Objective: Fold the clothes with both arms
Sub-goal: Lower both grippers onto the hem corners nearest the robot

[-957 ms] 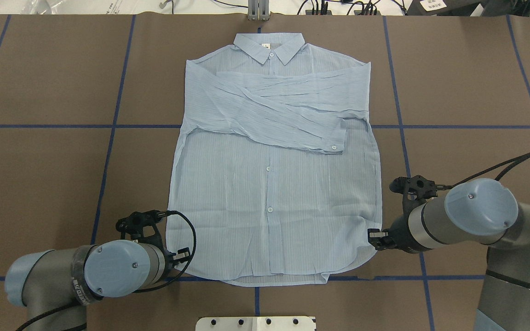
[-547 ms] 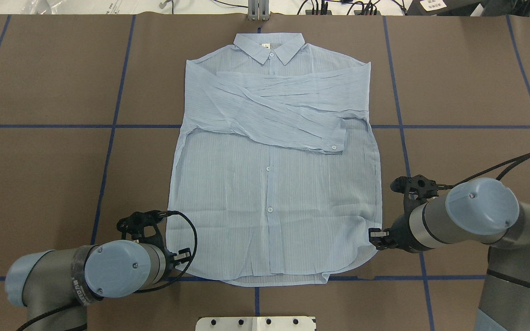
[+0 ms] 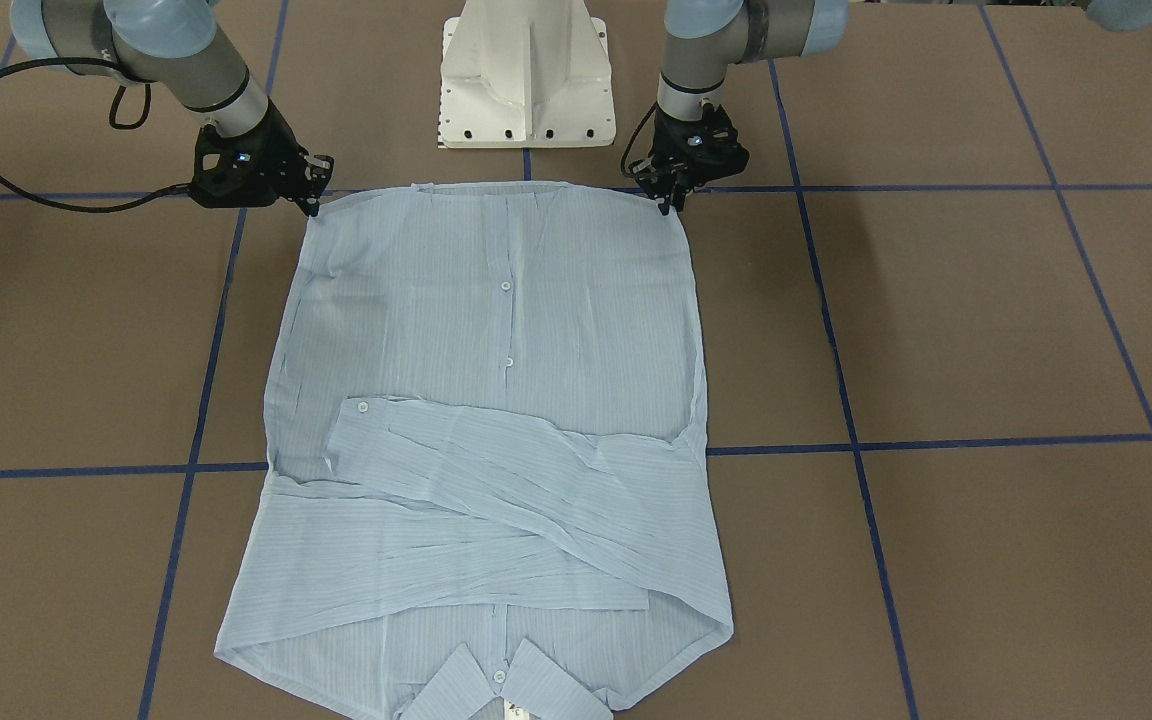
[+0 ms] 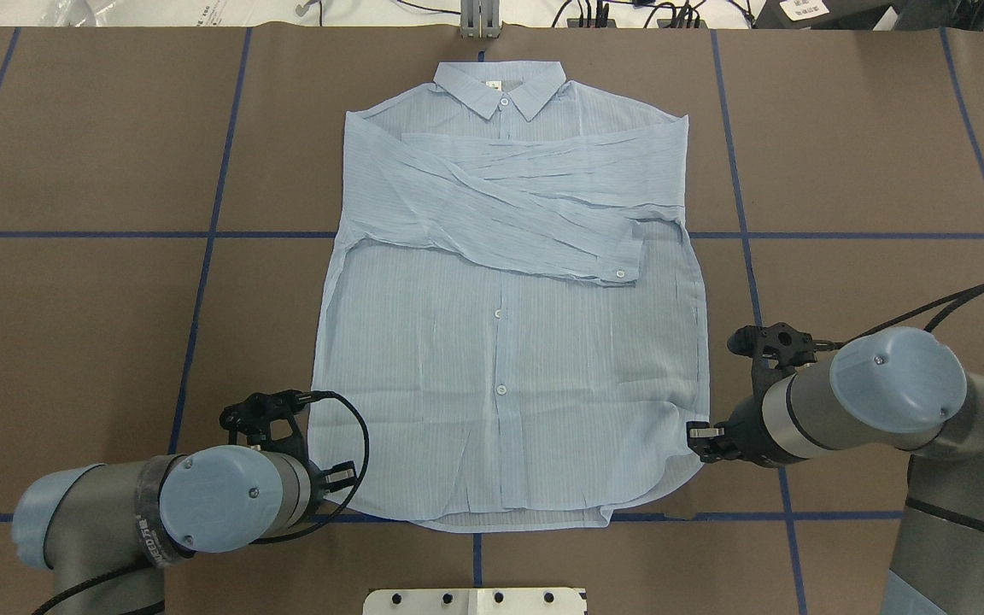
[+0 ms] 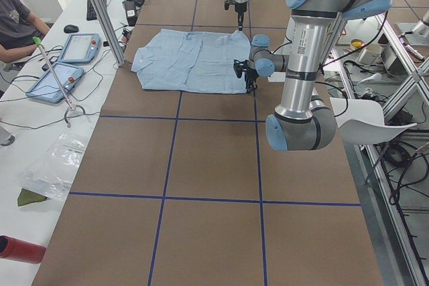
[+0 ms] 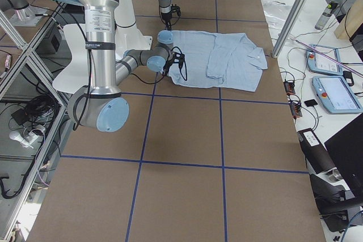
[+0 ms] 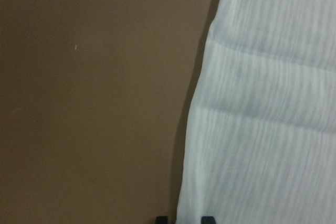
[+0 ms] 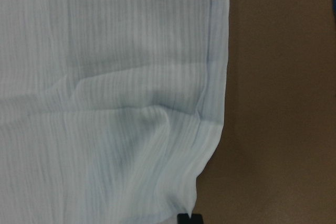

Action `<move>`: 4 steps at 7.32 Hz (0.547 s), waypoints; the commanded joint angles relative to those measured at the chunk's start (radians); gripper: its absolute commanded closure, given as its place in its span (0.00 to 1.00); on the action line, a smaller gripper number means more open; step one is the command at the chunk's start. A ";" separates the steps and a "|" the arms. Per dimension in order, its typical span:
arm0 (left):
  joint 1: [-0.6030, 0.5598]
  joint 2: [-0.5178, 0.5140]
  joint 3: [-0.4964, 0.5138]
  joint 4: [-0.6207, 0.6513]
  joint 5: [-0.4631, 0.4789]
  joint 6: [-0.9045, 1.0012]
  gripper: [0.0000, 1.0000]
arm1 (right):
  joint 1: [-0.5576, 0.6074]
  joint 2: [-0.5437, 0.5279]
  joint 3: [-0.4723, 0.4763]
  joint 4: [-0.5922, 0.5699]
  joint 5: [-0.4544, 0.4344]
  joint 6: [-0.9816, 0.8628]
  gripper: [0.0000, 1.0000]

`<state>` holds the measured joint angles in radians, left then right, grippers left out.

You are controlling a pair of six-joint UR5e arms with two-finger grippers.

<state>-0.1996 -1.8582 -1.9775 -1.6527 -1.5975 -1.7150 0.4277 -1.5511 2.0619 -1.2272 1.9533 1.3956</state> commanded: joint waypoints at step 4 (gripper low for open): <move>-0.043 -0.001 -0.053 -0.001 -0.009 0.002 1.00 | 0.078 0.003 0.015 0.009 0.093 -0.003 1.00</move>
<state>-0.2377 -1.8604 -2.0075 -1.6531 -1.6041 -1.7140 0.4754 -1.5470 2.0688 -1.2230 2.0065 1.3941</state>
